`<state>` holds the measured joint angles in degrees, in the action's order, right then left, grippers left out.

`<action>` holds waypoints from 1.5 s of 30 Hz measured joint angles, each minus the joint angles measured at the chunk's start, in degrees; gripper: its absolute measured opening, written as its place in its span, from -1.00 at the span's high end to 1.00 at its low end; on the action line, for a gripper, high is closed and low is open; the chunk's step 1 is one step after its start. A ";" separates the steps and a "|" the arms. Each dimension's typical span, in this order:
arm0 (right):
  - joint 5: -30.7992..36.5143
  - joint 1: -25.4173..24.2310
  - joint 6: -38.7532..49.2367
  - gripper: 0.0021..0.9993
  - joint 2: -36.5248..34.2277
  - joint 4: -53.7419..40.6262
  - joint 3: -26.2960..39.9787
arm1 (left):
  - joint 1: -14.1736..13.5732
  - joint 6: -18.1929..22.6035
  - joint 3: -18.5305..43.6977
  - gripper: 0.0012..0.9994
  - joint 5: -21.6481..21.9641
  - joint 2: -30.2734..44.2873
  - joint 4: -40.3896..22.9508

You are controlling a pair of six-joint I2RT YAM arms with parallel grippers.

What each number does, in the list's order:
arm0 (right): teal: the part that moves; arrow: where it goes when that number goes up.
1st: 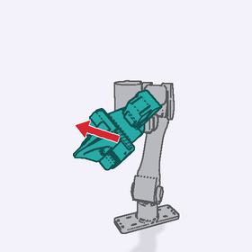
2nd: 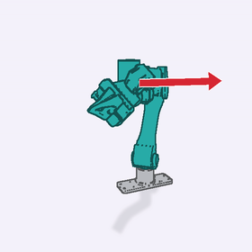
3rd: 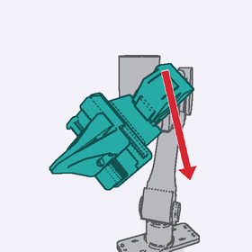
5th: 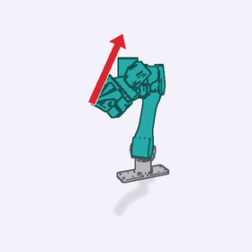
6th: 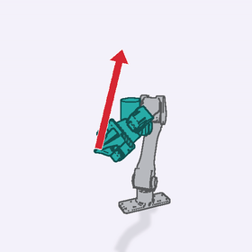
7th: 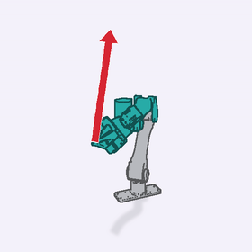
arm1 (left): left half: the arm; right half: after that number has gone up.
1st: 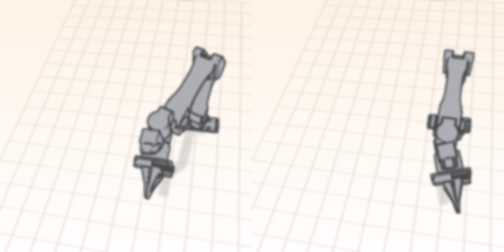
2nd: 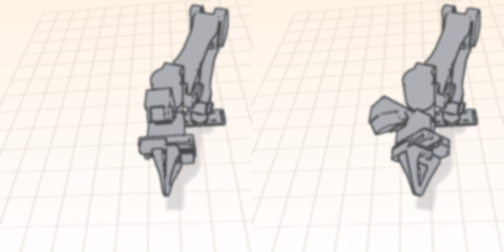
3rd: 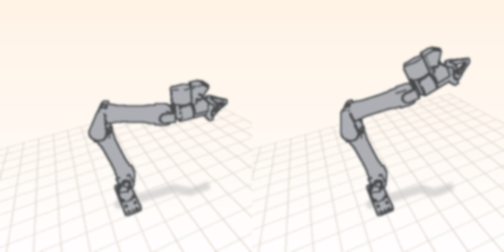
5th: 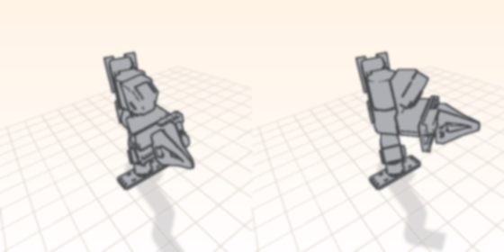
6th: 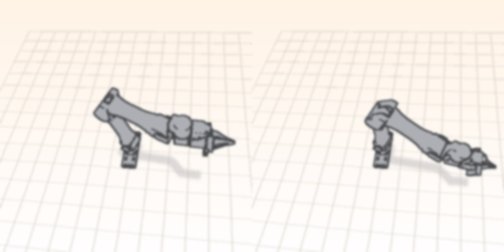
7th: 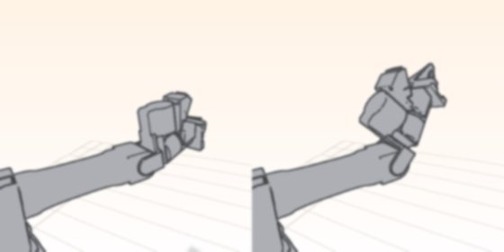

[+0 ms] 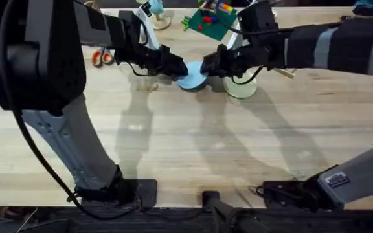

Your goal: Pick up the plates from the table one by one and place each into a slot on the dish rack.

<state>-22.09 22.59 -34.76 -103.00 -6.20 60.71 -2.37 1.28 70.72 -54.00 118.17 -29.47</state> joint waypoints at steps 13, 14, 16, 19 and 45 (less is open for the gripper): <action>-1.14 -0.40 0.00 0.94 4.33 -4.06 0.00 | -1.04 0.02 -1.04 0.92 8.89 -7.01 -2.20; -1.16 -0.81 0.00 0.94 5.49 -5.06 0.00 | -1.09 0.00 -1.09 0.92 10.00 -8.47 -2.67; -1.01 -3.40 0.07 0.94 11.04 -9.97 0.00 | -1.07 0.04 -1.14 0.92 14.72 -16.06 -4.96; 0.78 -5.29 0.63 0.94 15.69 -15.20 0.00 | -1.07 0.62 -1.14 0.92 17.74 -21.58 -7.11; 34.79 -7.53 2.82 0.94 30.88 -59.11 20.94 | -20.48 17.13 -1.14 0.44 46.83 -42.86 -14.69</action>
<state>12.70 15.06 -31.94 -72.12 -65.30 81.65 -22.85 18.41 69.58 -7.17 75.31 -44.16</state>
